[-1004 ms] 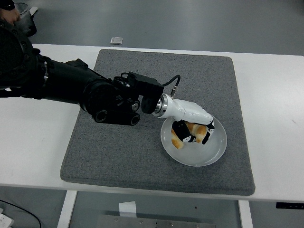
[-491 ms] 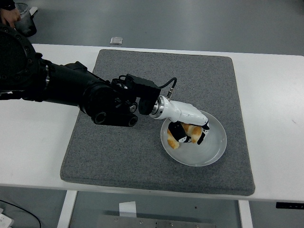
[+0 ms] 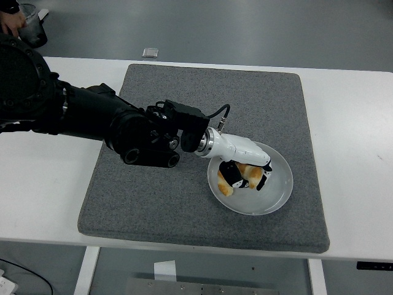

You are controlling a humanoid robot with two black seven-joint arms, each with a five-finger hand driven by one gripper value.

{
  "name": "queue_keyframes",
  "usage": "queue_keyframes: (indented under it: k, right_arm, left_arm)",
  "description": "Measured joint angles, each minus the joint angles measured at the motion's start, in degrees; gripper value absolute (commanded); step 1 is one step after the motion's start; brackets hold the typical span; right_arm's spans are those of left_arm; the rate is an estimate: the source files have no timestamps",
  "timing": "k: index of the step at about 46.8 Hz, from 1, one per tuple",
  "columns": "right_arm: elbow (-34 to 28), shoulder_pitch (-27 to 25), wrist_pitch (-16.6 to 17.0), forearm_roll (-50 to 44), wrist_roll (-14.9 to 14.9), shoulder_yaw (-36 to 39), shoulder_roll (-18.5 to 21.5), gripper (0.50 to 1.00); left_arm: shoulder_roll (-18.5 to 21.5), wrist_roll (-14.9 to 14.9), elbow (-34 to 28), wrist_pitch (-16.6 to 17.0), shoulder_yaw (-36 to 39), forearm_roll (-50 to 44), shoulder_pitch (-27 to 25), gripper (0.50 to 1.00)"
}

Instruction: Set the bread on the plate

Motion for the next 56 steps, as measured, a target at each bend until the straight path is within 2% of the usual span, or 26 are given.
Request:
queue_keyframes:
  k: [4, 7, 9, 13, 15, 17, 18, 33, 44, 56]
  right_arm:
    - [0.0, 0.0, 0.0, 0.0, 0.0, 0.0, 0.0, 0.932]
    - [0.0, 0.0, 0.0, 0.0, 0.0, 0.0, 0.0, 0.932]
    - [0.0, 0.0, 0.0, 0.0, 0.0, 0.0, 0.0, 0.932]
    - [0.0, 0.0, 0.0, 0.0, 0.0, 0.0, 0.0, 0.932]
    - [0.0, 0.0, 0.0, 0.0, 0.0, 0.0, 0.0, 0.932]
    - [0.0, 0.0, 0.0, 0.0, 0.0, 0.0, 0.0, 0.932]
    - [0.0, 0.0, 0.0, 0.0, 0.0, 0.0, 0.0, 0.932]
    - [0.0, 0.0, 0.0, 0.0, 0.0, 0.0, 0.0, 0.932]
    - [0.0, 0.0, 0.0, 0.0, 0.0, 0.0, 0.0, 0.932]
    - [0.0, 0.0, 0.0, 0.0, 0.0, 0.0, 0.0, 0.932]
  left_arm:
    - [0.0, 0.0, 0.4, 0.0, 0.0, 0.0, 0.1, 0.559]
    - [0.0, 0.0, 0.6, 0.0, -0.1, 0.0, 0.2, 0.672]
    - [0.0, 0.1, 0.7, 0.0, -0.1, 0.0, 0.3, 0.707]
    - [0.0, 0.1, 0.8, 0.0, -0.3, 0.0, 0.5, 0.865]
    - [0.0, 0.1, 0.8, 0.0, -0.4, -0.1, 0.5, 0.898]
    - [0.0, 0.1, 0.8, 0.0, -0.5, -0.1, 0.5, 0.975]
    - [0.0, 0.1, 0.8, 0.0, -0.5, -0.1, 0.6, 0.992]
    - [0.0, -0.1, 0.6, 0.0, -1.2, -0.4, 0.9, 0.996]
    - [1.0, -0.1, 0.8, 0.0, -7.4, -1.1, 0.1, 0.999]
    - [6.4, 0.0, 2.2, -0.1, -15.1, -4.6, -1.0, 0.999]
